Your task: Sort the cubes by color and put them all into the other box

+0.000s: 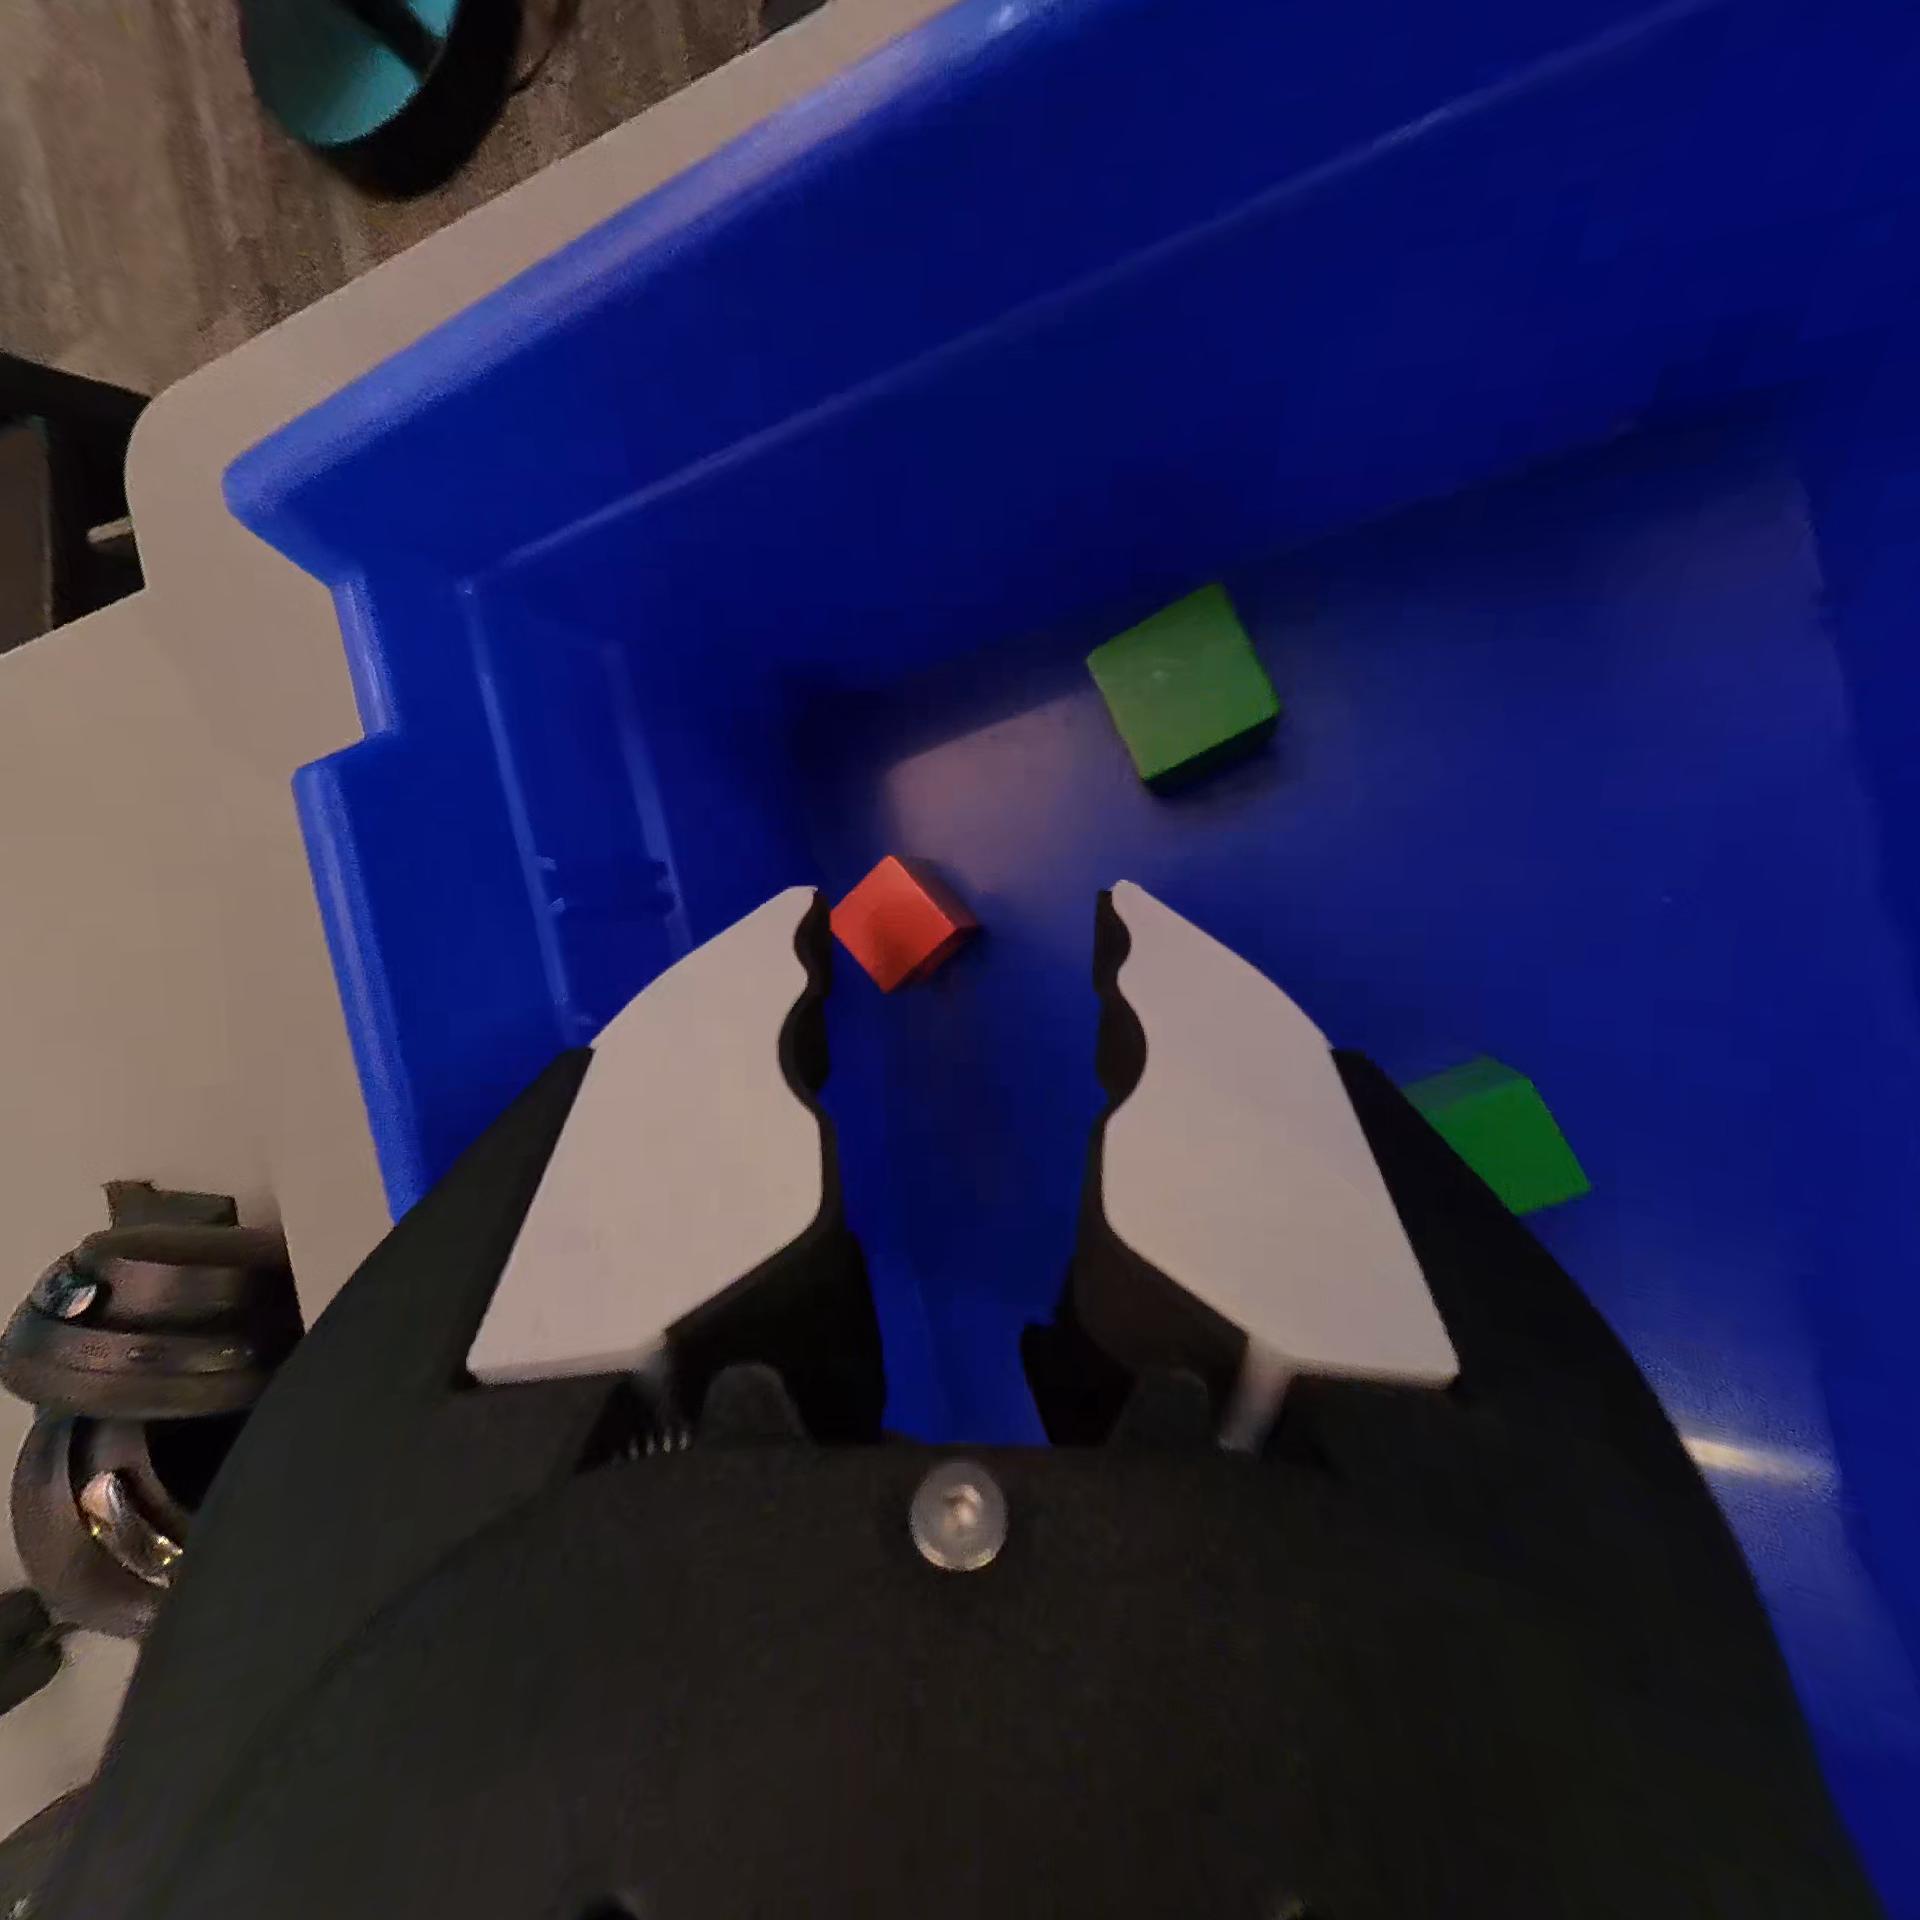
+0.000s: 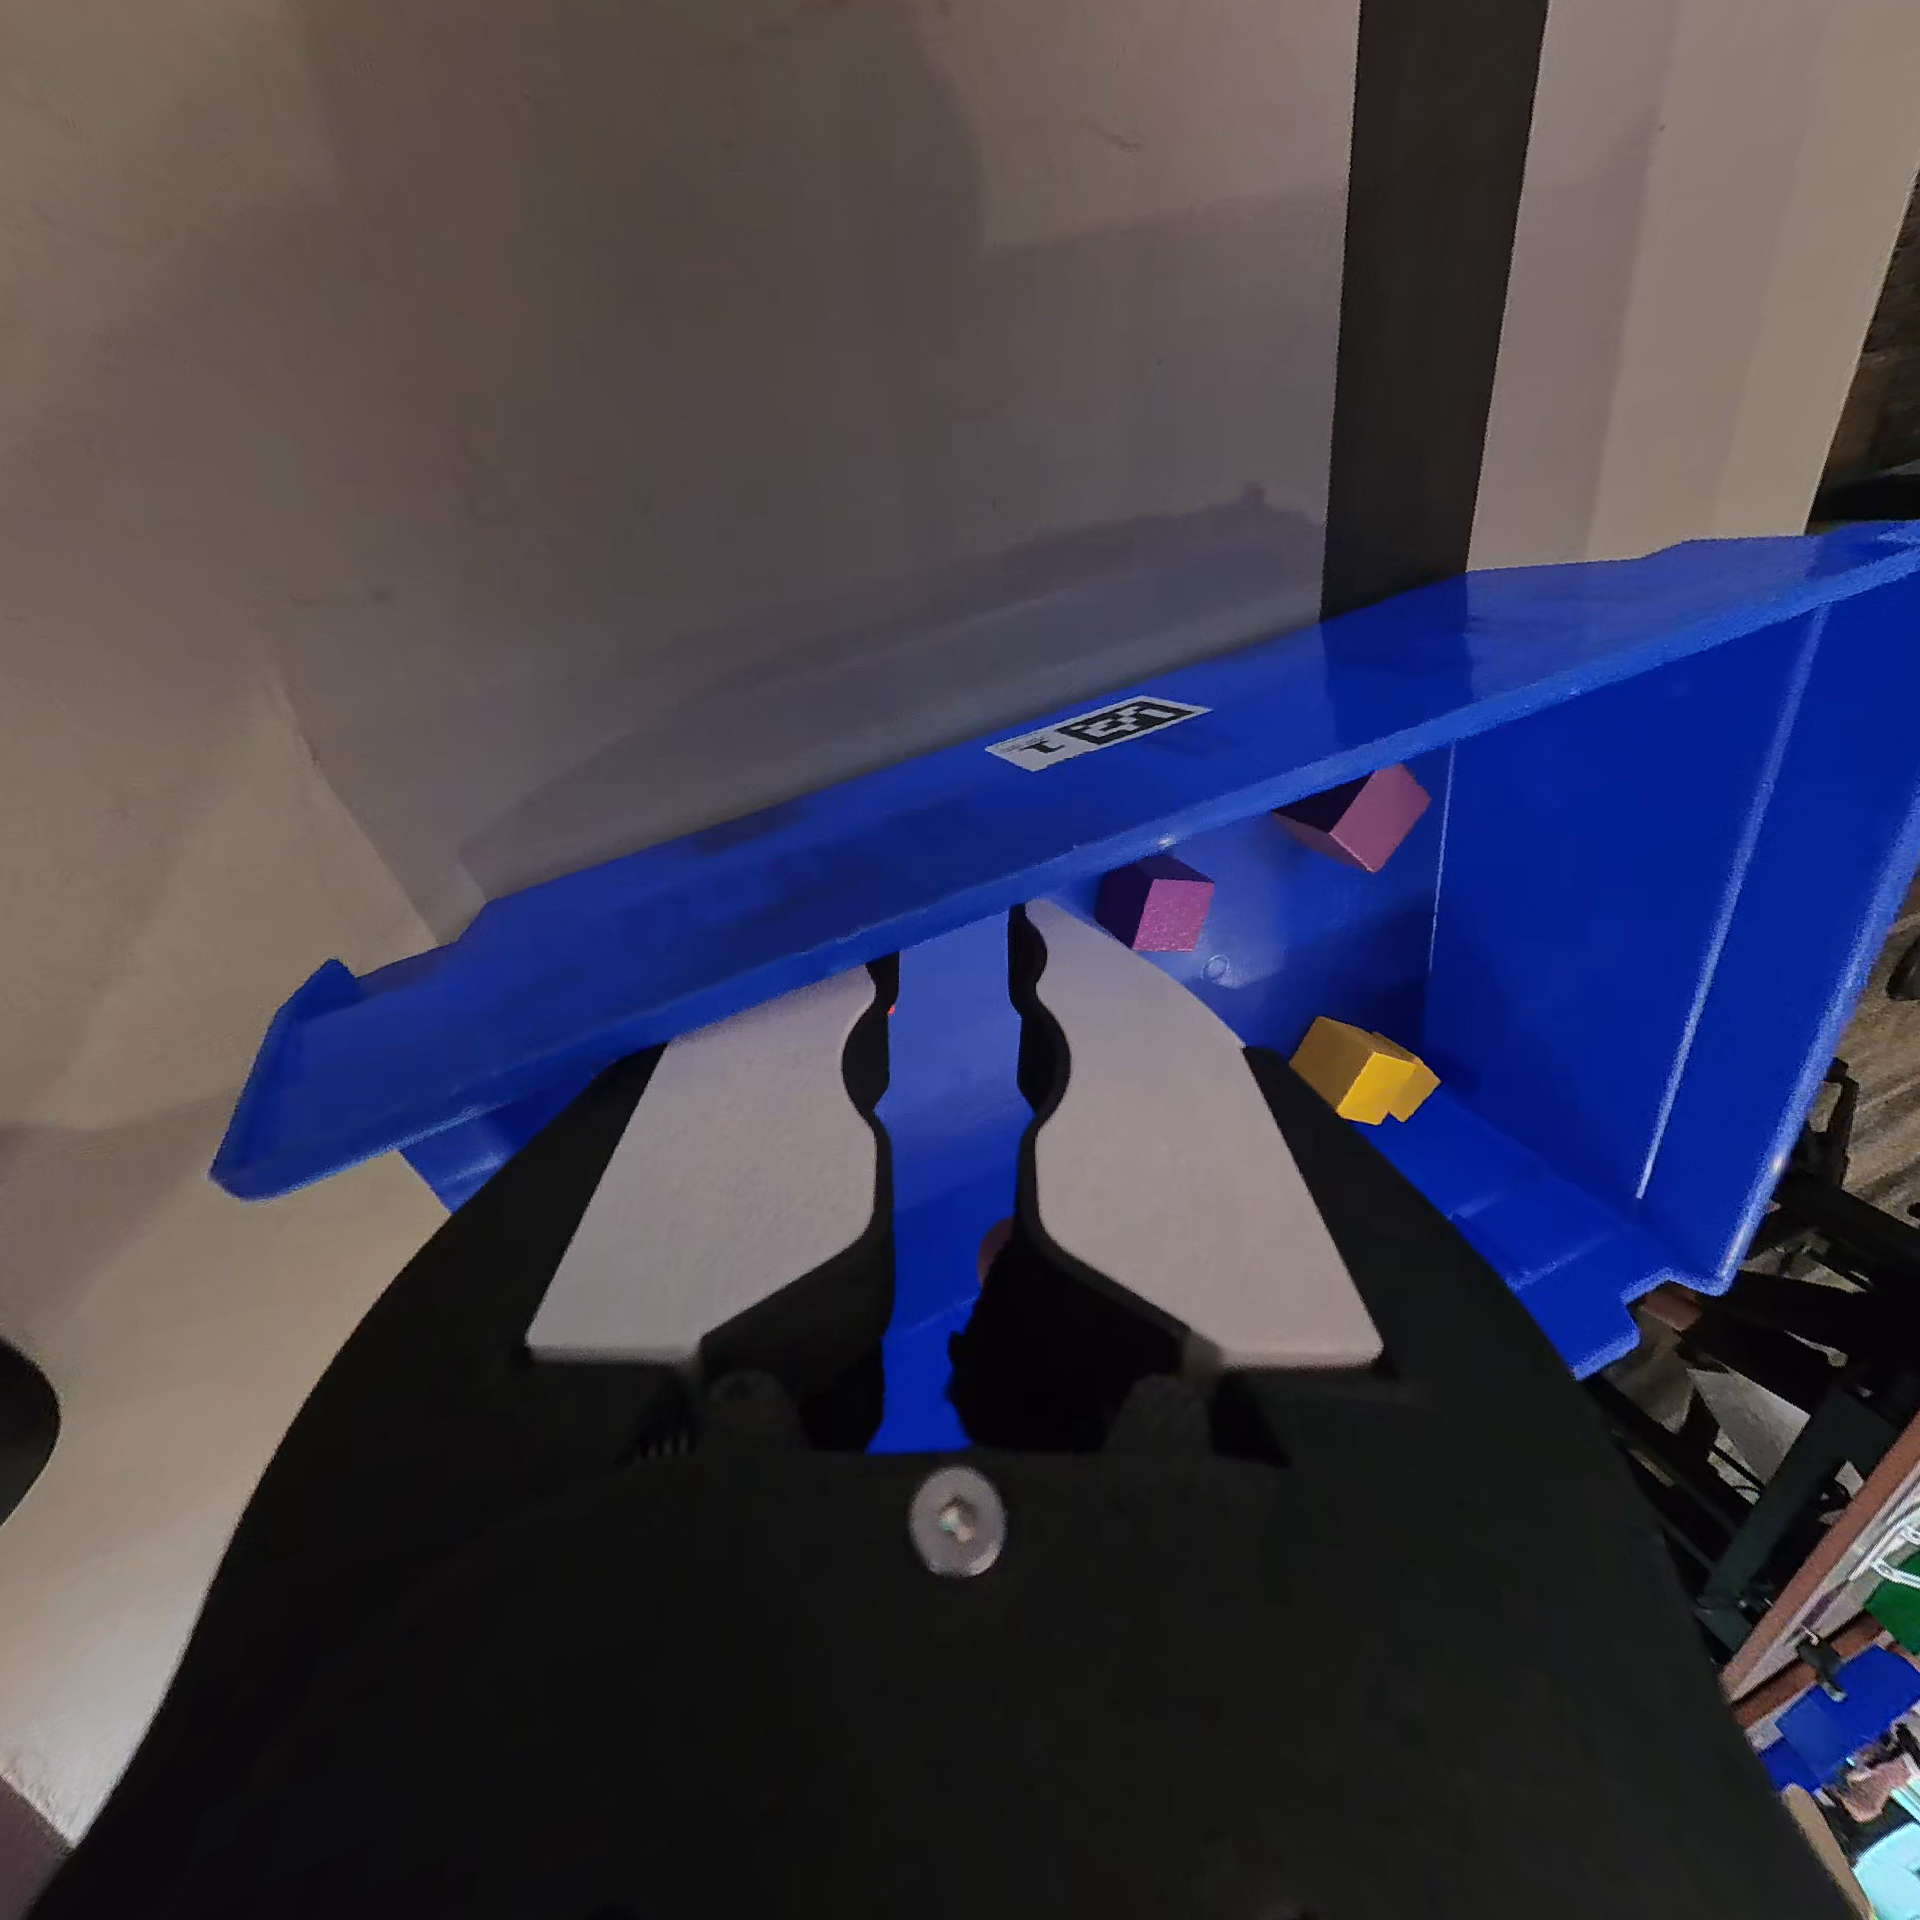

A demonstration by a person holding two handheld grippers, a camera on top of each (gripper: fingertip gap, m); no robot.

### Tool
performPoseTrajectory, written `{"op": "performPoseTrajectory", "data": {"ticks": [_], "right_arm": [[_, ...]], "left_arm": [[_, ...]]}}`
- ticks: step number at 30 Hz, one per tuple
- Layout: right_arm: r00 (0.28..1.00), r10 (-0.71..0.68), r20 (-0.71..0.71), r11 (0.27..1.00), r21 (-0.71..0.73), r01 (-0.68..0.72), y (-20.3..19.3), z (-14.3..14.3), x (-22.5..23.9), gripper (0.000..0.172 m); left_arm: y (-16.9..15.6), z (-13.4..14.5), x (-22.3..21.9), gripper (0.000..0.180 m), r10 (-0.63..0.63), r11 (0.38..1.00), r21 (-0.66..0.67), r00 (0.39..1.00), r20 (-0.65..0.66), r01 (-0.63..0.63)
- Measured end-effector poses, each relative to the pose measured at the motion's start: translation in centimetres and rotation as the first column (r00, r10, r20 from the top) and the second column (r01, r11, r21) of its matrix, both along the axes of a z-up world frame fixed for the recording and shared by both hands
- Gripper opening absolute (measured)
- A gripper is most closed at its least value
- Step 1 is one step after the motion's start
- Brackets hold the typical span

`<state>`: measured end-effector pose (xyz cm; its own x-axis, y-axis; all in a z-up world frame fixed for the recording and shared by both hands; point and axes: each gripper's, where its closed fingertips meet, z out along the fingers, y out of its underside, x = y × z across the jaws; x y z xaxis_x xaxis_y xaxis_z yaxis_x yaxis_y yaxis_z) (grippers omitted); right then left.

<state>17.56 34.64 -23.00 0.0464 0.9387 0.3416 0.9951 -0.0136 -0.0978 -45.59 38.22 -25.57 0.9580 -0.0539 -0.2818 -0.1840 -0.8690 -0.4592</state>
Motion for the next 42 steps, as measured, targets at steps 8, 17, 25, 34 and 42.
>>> {"op": "performPoseTrajectory", "data": {"ticks": [8, 17, 25, 34, 42], "right_arm": [[1.0, 0.007, 0.007, 1.0, 0.007, -0.007, 0.1, -0.1, -0.1, 0.018], [1.0, 0.011, 0.014, 1.0, 0.016, -0.012, 0.2, -0.2, -0.1, 0.017], [1.0, 0.014, 0.014, 1.0, 0.018, -0.015, 0.3, -0.2, -0.1, 0.016], [1.0, 0.023, 0.02, 1.0, 0.011, -0.023, 0.2, -0.4, 0.0, 0.016], [0.999, 0.029, 0.03, 1.0, 0.01, -0.029, 0.2, -0.6, 0.0, 0.016]], "left_arm": [[0.5, -2.2, -1.6, 0.034, 0.08, 0.996, -0.021, 0.991, -0.111, -0.083], [0.5, -2.3, -1.6, 0.026, 0.059, 0.998, -0.01, 0.987, -0.149, -0.061], [-1.8, -2.1, 3.4, 0.002, -0.073, 0.985, -0.142, 0.985, 0.154, 0.096], [-3.1, -0.6, 3.9, 0.031, -0.103, 0.972, -0.194, 0.984, 0.144, 0.131], [-4.6, -2.1, 4.0, 0.052, -0.075, 0.942, -0.314, 0.985, 0.155, 0.121]]}}
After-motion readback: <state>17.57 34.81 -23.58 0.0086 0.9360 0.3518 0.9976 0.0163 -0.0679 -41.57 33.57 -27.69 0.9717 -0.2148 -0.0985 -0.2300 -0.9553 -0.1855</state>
